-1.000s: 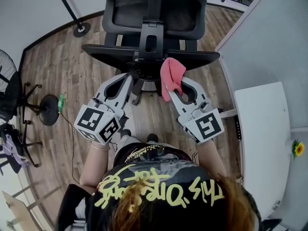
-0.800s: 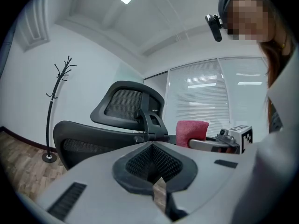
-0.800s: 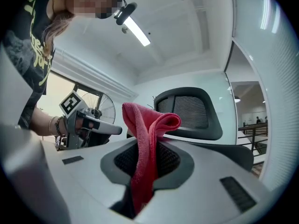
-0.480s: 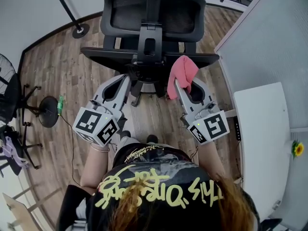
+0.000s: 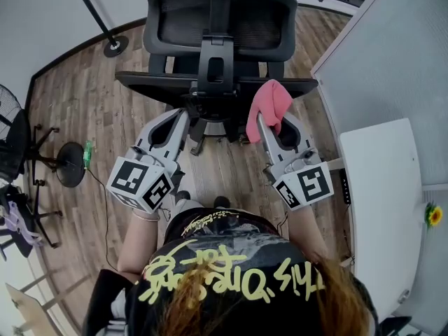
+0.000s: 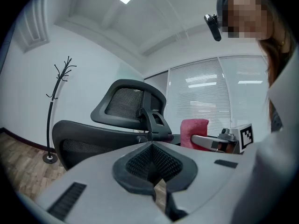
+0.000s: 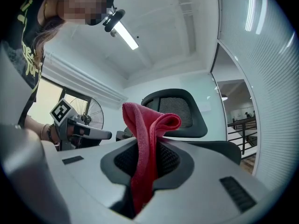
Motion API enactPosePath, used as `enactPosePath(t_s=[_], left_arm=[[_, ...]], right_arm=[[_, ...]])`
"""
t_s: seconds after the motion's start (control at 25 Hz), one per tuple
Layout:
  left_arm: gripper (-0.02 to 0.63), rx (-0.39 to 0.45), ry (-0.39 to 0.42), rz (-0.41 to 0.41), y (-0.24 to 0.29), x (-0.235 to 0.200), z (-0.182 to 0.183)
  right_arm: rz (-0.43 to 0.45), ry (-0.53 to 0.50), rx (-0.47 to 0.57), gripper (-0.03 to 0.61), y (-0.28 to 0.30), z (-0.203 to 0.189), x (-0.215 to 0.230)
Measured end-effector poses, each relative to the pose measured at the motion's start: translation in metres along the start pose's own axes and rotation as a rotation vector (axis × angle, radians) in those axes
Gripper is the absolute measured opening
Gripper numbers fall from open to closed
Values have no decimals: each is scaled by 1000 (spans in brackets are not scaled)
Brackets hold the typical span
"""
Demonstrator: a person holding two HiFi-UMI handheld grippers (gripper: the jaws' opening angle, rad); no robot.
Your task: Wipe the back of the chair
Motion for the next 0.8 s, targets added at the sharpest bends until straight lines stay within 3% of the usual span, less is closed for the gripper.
enactPosePath(t_s=[0.8], left_arm=[[-6, 0, -2, 9, 3, -3, -1]], right_arm=[[-1, -63, -17, 61, 3, -2, -2]])
Point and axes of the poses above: the fingertips, and each gripper's own axes: y forward along the fingers, x to its right, z out of its top, the point moved 3 cm from there along -y, backward along the fingers, and after that the axes turned 11 degrees about y, right-handed, at the moved point
